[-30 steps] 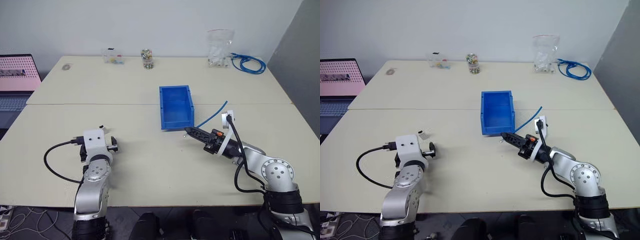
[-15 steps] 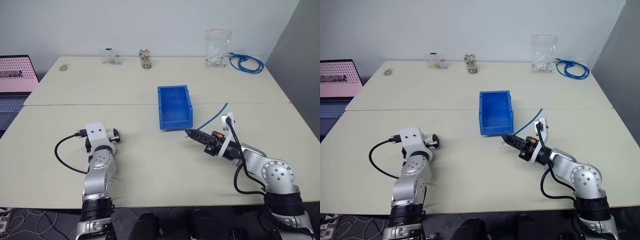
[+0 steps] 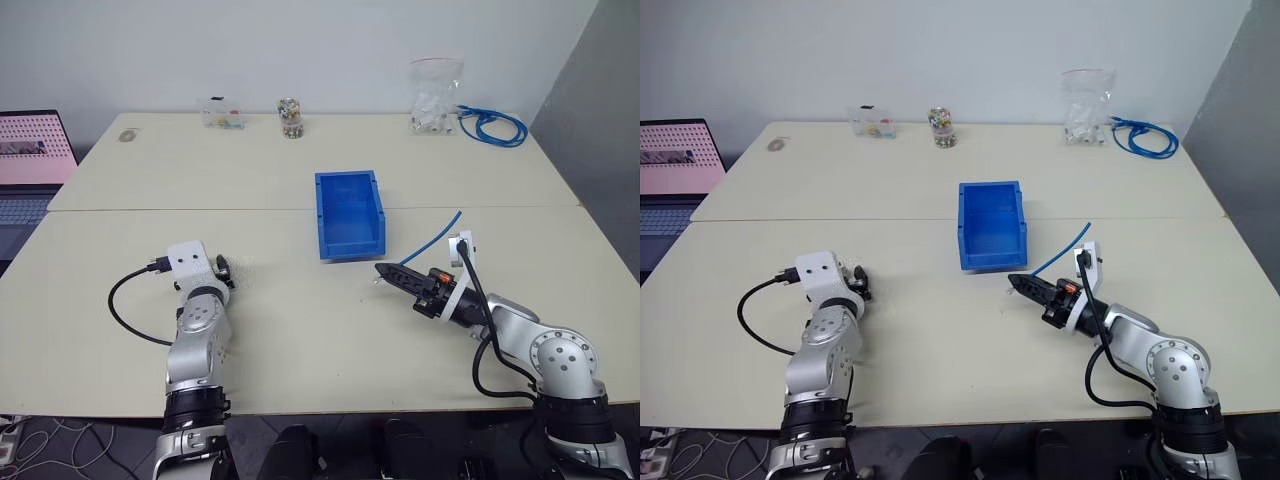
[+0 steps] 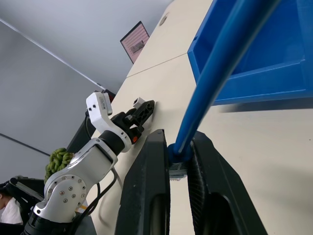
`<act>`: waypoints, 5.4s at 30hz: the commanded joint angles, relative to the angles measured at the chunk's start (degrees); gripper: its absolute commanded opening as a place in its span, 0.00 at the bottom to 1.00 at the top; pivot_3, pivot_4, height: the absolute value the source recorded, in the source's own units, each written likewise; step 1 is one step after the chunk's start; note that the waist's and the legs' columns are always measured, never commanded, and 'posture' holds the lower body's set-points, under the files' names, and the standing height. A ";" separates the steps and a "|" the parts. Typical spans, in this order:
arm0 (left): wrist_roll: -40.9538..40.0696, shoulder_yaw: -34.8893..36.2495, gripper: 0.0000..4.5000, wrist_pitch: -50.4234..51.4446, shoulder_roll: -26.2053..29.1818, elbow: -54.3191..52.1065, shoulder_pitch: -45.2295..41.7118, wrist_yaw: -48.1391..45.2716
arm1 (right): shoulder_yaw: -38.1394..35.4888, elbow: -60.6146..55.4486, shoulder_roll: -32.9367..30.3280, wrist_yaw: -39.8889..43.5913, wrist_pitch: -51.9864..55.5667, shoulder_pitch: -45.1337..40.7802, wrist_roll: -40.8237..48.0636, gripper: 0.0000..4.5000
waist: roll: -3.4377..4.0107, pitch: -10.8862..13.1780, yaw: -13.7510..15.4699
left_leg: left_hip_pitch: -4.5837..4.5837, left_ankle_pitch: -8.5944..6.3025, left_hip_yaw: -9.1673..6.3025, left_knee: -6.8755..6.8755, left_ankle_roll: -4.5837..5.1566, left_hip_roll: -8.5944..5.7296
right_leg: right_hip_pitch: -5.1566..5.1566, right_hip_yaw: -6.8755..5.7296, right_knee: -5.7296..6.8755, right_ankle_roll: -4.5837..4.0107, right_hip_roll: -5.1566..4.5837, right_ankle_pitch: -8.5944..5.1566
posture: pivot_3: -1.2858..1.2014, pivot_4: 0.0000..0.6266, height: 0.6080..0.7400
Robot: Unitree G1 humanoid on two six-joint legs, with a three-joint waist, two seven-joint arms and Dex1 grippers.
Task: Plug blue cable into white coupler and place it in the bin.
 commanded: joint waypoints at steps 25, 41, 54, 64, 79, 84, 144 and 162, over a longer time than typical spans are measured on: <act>-12.60 -26.68 0.17 -6.04 29.67 -13.96 7.12 -72.94 | 8.59 -4.42 -13.69 19.72 -4.57 -7.24 -19.17 0.04 | 0.08 0.05 -1.28 | 0.10 0.00 0.10 -0.09 0.00 0.05 | -0.02 0.01 -0.04 -0.06 0.05 -0.04 | 0.52 0.24 1.00; -2.43 -36.27 0.17 -34.09 16.68 21.19 -9.11 -86.34 | 22.43 0.10 -11.48 33.92 -20.44 -7.56 -41.57 0.04 | 0.06 0.03 -0.76 | 0.10 0.01 0.10 0.06 0.03 -0.03 | 0.03 -0.08 -0.01 0.00 0.03 0.02 | 0.52 0.24 1.00; -2.59 -35.29 0.17 -32.55 17.43 19.94 -7.51 -87.50 | 23.90 2.09 -7.02 36.88 -21.50 -7.12 -45.82 0.04 | 0.06 0.03 -1.30 | 0.21 0.01 0.07 0.02 0.03 0.01 | 0.05 -0.08 0.07 -0.02 0.06 0.03 | 0.52 0.24 1.00; -2.65 -35.14 0.17 -31.43 17.72 19.12 -7.31 -87.94 | 24.93 3.88 -5.81 38.27 -22.29 -6.94 -48.89 0.04 | 0.07 0.02 -1.32 | 0.25 0.01 0.08 0.02 0.03 0.03 | 0.05 -0.07 0.10 -0.03 0.07 0.03 | 0.52 0.24 1.00; -3.13 -34.99 0.17 -27.98 17.63 15.82 -6.48 -88.06 | 25.68 9.13 -4.84 39.87 -27.32 -8.07 -53.81 0.04 | 0.08 -0.04 -1.36 | 0.34 0.01 0.10 0.01 0.03 0.03 | 0.10 -0.06 0.13 -0.05 0.09 0.04 | 0.52 0.24 1.00; -3.10 -34.88 0.17 -27.69 17.84 15.60 -6.41 -88.22 | 26.86 10.00 -4.78 40.78 -29.32 -8.49 -55.93 0.04 | 0.09 -0.06 -1.43 | 0.37 0.01 0.10 0.01 0.03 0.04 | 0.10 -0.05 0.15 -0.05 0.09 0.05 | 0.52 0.24 1.00; -9.30 -11.16 0.99 -0.48 10.52 -31.68 12.47 -41.31 | -7.46 47.42 15.08 7.51 -4.99 -47.35 -46.42 0.04 | 0.13 -0.43 -1.31 | 1.37 0.01 -0.01 -0.94 -0.02 0.04 | 0.82 0.06 -0.02 -0.32 -0.01 -0.10 | 0.52 0.24 1.00; -7.46 -14.29 1.00 3.14 7.83 -33.52 14.64 -32.03 | -2.58 58.78 9.86 13.29 -16.99 -54.76 -54.73 0.85 | 0.12 -0.43 -1.34 | 0.35 0.04 0.20 -0.79 -0.03 0.00 | -0.18 0.08 0.09 -0.37 -0.04 -0.04 | 0.52 0.24 1.00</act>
